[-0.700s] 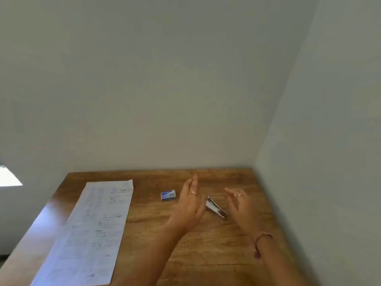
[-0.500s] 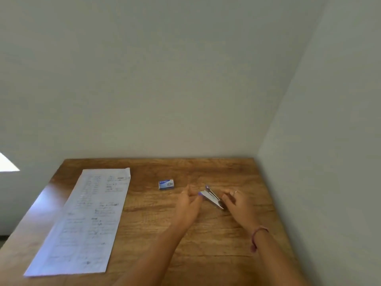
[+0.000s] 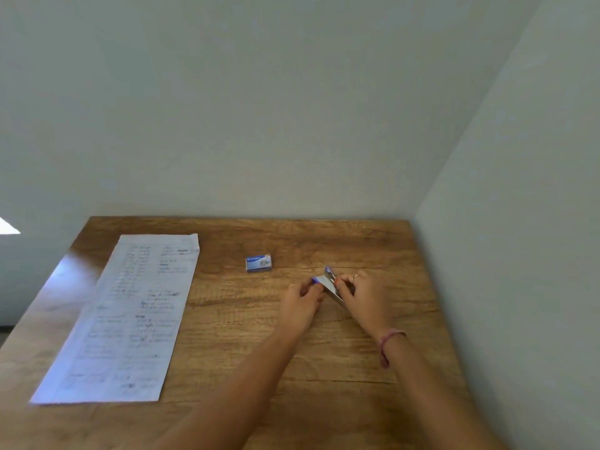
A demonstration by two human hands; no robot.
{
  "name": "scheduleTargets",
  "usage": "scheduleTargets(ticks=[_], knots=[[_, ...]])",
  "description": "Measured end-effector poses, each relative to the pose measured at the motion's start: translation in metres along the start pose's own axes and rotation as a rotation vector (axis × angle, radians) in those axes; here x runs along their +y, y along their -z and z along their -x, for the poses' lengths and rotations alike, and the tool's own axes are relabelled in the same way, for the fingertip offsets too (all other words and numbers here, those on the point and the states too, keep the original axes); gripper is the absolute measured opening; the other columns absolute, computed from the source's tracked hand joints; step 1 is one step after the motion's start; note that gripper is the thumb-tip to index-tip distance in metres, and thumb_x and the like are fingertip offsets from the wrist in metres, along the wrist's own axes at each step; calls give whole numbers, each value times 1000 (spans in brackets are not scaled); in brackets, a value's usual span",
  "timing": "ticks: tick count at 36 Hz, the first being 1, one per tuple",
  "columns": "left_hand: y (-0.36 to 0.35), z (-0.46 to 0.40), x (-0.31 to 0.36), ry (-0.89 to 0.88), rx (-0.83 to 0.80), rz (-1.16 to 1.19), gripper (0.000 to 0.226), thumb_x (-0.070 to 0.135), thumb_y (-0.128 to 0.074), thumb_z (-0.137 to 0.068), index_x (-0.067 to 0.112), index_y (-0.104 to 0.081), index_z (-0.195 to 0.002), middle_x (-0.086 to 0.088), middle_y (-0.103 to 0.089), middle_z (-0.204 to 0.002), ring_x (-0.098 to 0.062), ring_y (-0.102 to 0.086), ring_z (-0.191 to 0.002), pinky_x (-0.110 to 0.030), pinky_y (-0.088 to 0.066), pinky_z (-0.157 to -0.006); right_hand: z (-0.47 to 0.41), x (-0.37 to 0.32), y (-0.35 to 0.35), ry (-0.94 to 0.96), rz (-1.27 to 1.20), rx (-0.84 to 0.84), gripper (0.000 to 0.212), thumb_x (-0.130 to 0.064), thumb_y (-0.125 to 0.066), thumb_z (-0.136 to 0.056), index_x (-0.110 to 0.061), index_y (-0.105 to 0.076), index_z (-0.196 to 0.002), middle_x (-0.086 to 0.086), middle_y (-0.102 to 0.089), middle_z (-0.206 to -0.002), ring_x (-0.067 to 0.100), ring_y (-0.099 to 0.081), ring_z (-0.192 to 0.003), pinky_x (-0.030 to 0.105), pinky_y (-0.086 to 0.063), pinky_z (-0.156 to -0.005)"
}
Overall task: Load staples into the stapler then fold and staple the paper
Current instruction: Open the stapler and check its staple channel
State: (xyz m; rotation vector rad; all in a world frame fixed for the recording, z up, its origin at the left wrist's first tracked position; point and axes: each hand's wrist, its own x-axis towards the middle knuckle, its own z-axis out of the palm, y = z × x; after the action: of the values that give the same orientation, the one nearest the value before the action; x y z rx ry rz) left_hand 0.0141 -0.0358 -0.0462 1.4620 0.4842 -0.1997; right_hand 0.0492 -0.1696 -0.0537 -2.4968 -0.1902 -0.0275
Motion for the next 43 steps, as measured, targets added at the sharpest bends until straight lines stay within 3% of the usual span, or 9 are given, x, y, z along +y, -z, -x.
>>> scheduleTargets(ticks=[3, 6, 10, 14, 23, 27, 32, 39, 43], knots=[[1, 3, -8, -37, 30, 43, 14, 17, -62, -92, 24, -63, -104, 2, -71, -103, -8, -65, -93, -28, -52, -89, 8, -2, -3, 32, -37, 77, 17, -19, -58, -94, -13, -74, -94, -6, -54, -78, 1, -43, -63, 6, -33, -59], [3, 8, -14, -67, 4, 181, 31, 14, -67, -88, 15, -54, -116, -2, -74, -102, -4, -69, -86, -17, -52, -75, 17, -5, -5, 50, -117, 159, 12, -15, -63, -91, -12, -75, -91, -1, -66, -80, -1, -49, -64, -2, -33, -63], [8, 19, -23, -68, 9, 289, 38, 8, -72, -83, 13, -51, -114, -5, -75, -87, -12, -71, -78, -21, -56, -68, 32, -13, -15, 72, -236, 201, 9, -11, -65, -90, -11, -73, -92, 1, -72, -84, 6, -60, -73, 3, -37, -69], [17, 29, -32, -115, 21, 252, 28, 18, -74, -83, 13, -66, -109, -4, -75, -97, -15, -70, -92, -22, -54, -78, 49, -27, -27, -15, -464, 151, 10, -15, -61, -93, -24, -66, -95, -14, -70, -89, -1, -65, -82, 9, -47, -72], [33, 37, -41, -172, -17, 229, 19, 17, -51, -98, 17, -67, -108, -1, -74, -103, -11, -67, -99, -24, -51, -83, 69, -51, -40, -262, -833, -34, 16, -33, -58, -95, -30, -66, -107, -10, -73, -99, -2, -66, -94, 12, -50, -76], [41, 34, -41, -28, 22, 467, 19, 17, -45, -101, 8, -61, -106, -14, -71, -103, -24, -67, -100, -38, -52, -92, 72, -54, -46, -418, -969, 138, 16, -27, -54, -97, -16, -66, -98, -1, -75, -88, 8, -69, -88, 20, -51, -82], [54, 33, -35, 21, -15, 668, 19, 11, -42, -101, 6, -58, -110, -10, -70, -105, -19, -66, -107, -31, -57, -83, 80, -51, -44, -533, -1311, 216, 11, -10, -56, -95, -4, -62, -103, 9, -70, -99, 16, -70, -94, 24, -55, -80], [68, 34, -29, 80, -44, 817, 18, 9, -43, -101, 7, -59, -108, -13, -65, -113, -18, -68, -102, -32, -58, -81, 100, -52, -42, -564, -1123, 164, 12, -3, -65, -87, -5, -66, -99, 13, -68, -103, 30, -64, -107, 39, -51, -97], [73, 35, -31, 84, -102, 848, 15, 7, -45, -99, 8, -59, -104, -7, -70, -106, -19, -69, -102, -31, -58, -81, 102, -50, -32, -616, -998, 52, 16, -4, -67, -84, -18, -70, -92, 11, -70, -107, 23, -64, -101, 38, -50, -96]])
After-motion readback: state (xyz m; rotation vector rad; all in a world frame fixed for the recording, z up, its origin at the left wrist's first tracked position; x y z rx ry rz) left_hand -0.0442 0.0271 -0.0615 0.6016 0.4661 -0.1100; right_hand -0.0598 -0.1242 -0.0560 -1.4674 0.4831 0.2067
